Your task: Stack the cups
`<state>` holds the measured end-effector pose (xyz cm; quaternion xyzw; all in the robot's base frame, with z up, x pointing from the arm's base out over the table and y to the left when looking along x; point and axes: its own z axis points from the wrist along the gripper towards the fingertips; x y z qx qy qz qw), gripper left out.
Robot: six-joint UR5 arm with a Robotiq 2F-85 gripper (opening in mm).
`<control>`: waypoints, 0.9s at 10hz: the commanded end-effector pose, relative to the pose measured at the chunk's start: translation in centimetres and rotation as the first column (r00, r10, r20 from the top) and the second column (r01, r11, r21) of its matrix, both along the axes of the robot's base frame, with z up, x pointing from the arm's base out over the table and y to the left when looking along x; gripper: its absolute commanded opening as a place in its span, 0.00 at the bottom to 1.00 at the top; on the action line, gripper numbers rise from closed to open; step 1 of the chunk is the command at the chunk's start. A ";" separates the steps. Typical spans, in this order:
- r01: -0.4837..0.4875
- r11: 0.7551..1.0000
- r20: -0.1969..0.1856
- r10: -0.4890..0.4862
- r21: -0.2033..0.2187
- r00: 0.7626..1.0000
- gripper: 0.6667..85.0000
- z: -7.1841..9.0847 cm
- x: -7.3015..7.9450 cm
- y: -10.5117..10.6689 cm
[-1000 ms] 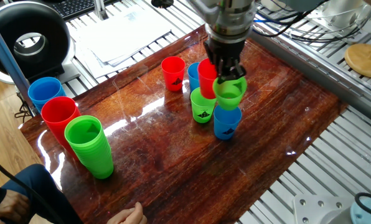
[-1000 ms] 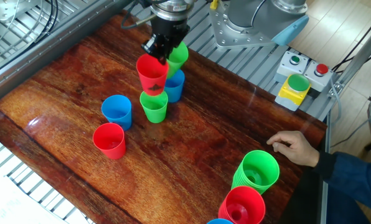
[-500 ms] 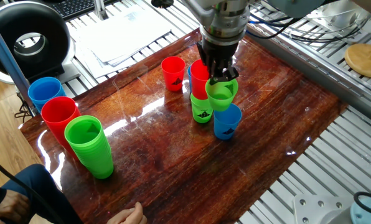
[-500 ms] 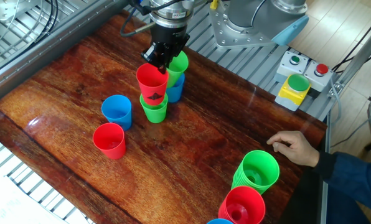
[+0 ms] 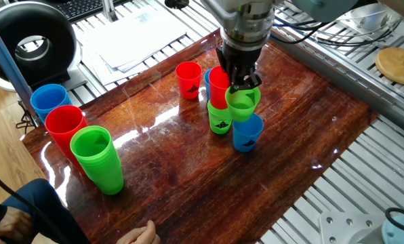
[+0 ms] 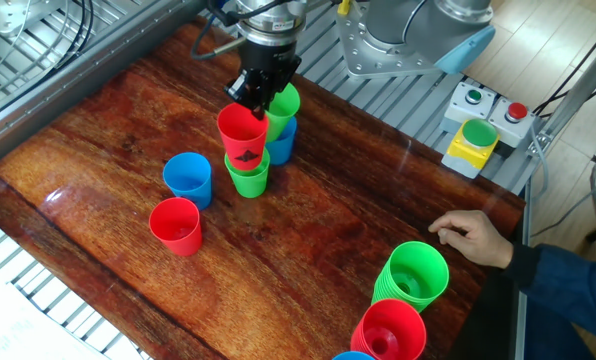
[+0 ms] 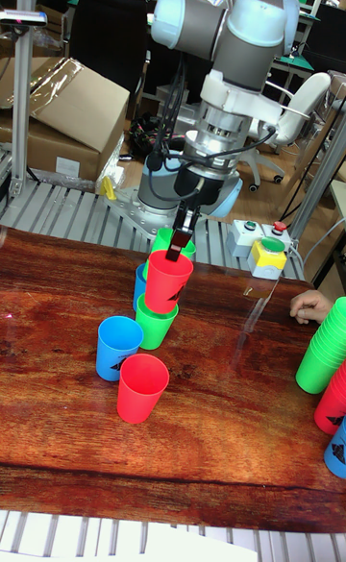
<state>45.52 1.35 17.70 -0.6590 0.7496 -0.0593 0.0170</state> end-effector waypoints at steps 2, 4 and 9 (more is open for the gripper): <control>0.000 1.000 -0.008 0.001 0.018 1.000 0.01 -0.4 0.0 0.1; 0.003 1.000 -0.013 -0.003 0.019 1.000 0.01 -0.5 -0.1 0.3; -0.001 0.999 -0.014 0.002 0.035 1.000 0.01 -0.9 -0.3 0.3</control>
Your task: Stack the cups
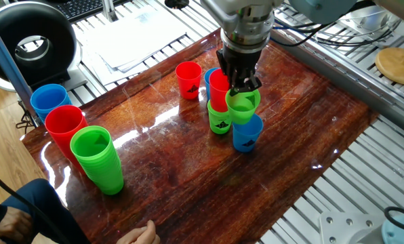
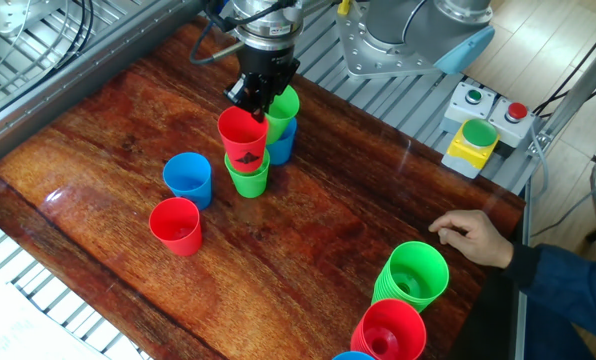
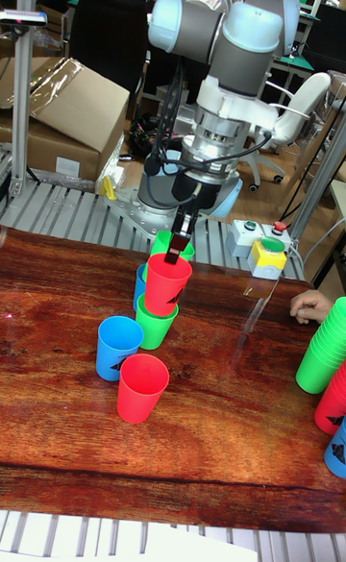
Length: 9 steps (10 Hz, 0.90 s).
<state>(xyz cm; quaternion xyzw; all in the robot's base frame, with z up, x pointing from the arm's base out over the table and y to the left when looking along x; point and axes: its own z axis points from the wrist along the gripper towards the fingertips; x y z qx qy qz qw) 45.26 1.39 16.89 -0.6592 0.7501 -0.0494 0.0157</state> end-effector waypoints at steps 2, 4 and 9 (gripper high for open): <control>-0.008 1.000 0.000 0.008 0.018 1.000 0.01 -0.2 0.0 0.2; -0.009 1.000 0.003 0.009 0.024 1.000 0.01 -0.2 0.1 0.2; -0.019 0.999 0.016 0.019 0.037 1.000 0.01 -0.6 0.4 0.0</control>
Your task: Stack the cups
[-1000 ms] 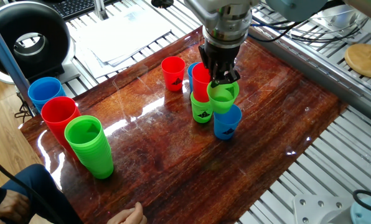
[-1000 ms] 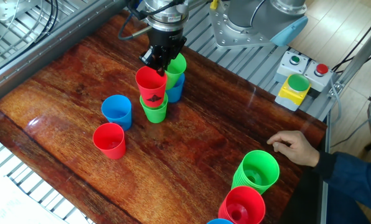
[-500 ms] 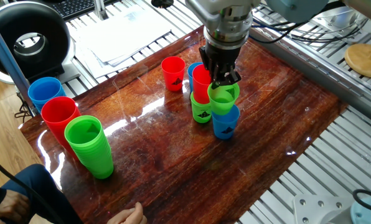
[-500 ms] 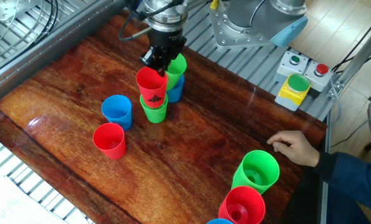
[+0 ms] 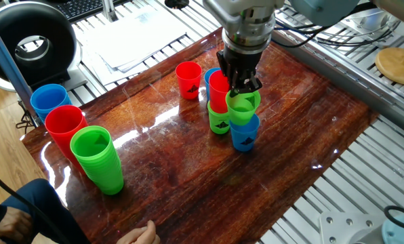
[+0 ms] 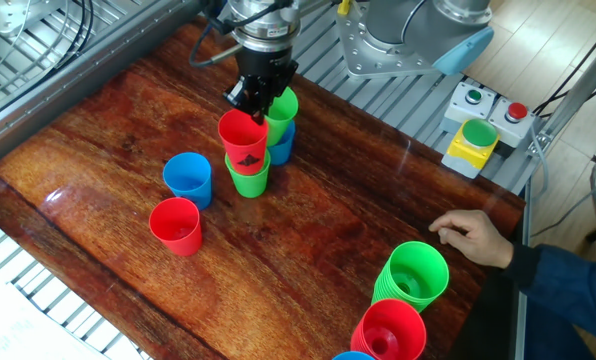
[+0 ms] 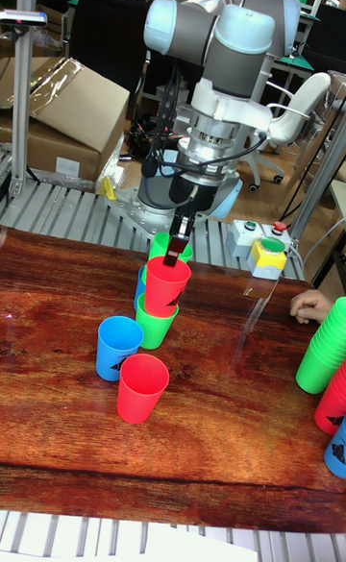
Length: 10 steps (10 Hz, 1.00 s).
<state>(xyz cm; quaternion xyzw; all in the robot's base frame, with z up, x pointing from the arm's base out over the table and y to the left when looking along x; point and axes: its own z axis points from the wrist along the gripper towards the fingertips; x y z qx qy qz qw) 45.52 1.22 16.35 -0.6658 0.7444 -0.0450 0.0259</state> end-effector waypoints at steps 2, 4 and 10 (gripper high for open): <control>-0.004 1.000 0.006 0.003 0.016 1.000 0.01 0.1 0.1 0.0; -0.009 1.000 0.001 0.009 0.011 1.000 0.01 0.1 0.0 -0.2; 0.010 1.000 -0.029 -0.010 0.006 1.000 0.01 0.3 -0.5 0.2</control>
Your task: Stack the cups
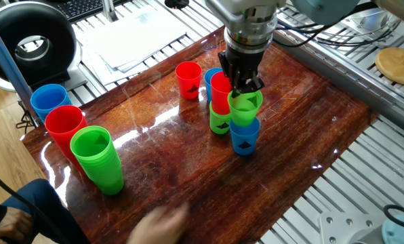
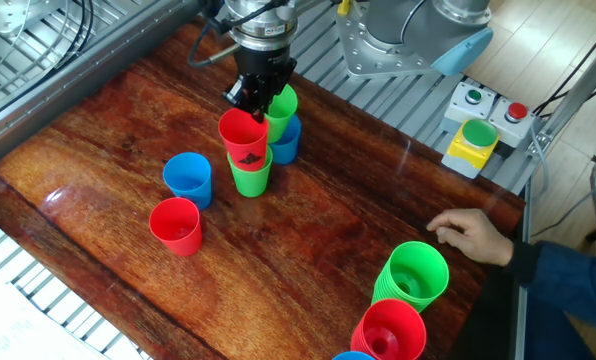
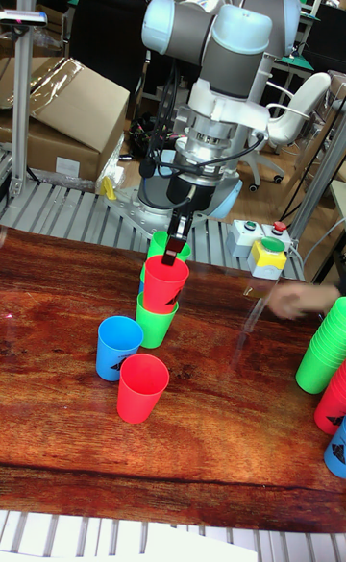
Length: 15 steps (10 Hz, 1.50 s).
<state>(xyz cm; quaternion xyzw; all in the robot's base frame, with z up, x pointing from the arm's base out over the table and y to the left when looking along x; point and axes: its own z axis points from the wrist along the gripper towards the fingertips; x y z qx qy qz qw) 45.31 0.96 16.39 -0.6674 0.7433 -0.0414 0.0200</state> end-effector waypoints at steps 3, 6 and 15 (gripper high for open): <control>0.022 1.000 -0.036 -0.022 0.008 0.999 0.01 0.5 -0.7 0.6; 0.026 1.000 -0.058 -0.025 0.007 0.998 0.01 0.7 -1.3 0.1; 0.013 1.000 -0.043 -0.012 0.024 0.999 0.09 0.4 -0.6 0.4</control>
